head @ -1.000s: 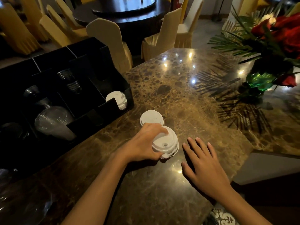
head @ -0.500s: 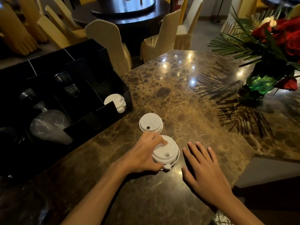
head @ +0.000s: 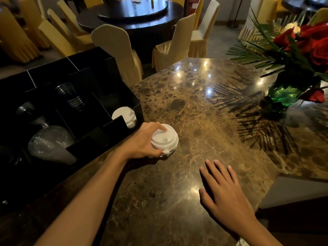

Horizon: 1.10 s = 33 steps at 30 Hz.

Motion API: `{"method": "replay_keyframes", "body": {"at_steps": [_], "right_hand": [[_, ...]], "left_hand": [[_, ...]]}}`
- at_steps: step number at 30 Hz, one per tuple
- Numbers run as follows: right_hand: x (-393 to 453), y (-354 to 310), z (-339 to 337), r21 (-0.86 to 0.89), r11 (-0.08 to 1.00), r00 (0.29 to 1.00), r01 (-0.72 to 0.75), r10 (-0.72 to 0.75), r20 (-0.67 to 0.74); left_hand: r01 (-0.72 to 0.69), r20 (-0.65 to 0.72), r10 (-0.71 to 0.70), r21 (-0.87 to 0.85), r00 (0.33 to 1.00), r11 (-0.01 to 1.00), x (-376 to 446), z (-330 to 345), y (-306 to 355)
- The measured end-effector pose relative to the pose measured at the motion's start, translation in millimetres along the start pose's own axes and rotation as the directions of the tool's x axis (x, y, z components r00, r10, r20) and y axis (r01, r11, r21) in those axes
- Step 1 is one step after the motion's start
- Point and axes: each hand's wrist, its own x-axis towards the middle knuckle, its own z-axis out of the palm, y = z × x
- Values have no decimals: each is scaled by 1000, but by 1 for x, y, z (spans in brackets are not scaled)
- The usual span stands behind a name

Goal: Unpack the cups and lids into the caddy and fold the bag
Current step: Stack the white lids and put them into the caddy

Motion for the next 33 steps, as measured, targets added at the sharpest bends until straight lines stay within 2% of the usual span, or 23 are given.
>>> {"method": "replay_keyframes", "body": {"at_steps": [11, 18, 21, 22, 24, 26, 28, 30, 32, 33], "right_hand": [[1, -1, 0, 3, 1000, 1000, 4, -4, -21], [1, -4, -2, 39, 999, 999, -26, 26, -18], [9, -12, -3, 190, 980, 996, -65, 75, -45], [15, -18, -4, 304, 950, 993, -72, 97, -67], [31, -36, -9, 566, 823, 988, -55, 128, -90], [50, -59, -18, 729, 684, 986, 16, 109, -124], [67, -82, -25, 818, 567, 988, 95, 48, -147], [78, -100, -30, 894, 427, 990, 136, -24, -140], [84, -113, -34, 924, 344, 986, 166, -60, -154], [86, -118, -36, 925, 333, 983, 181, -64, -170]], "left_hand": [[19, 93, -17, -17, 996, 1000, 11, 5, -12], [65, -89, -67, -32, 994, 997, 2, 28, 1], [103, -168, -147, -245, 975, 964, -16, 34, 7], [96, -202, -171, -336, 964, 937, -22, 35, 9], [84, -257, -247, -515, 934, 853, -36, 35, 18], [65, -237, -349, -739, 907, 670, -50, 36, 30], [19, -180, -391, -890, 902, 455, -61, 39, 40], [-44, -174, -407, -950, 897, 309, -70, 42, 50], [-91, -197, -453, -965, 869, 246, -77, 42, 58], [-95, -211, -472, -961, 856, 259, -80, 40, 61]]}}
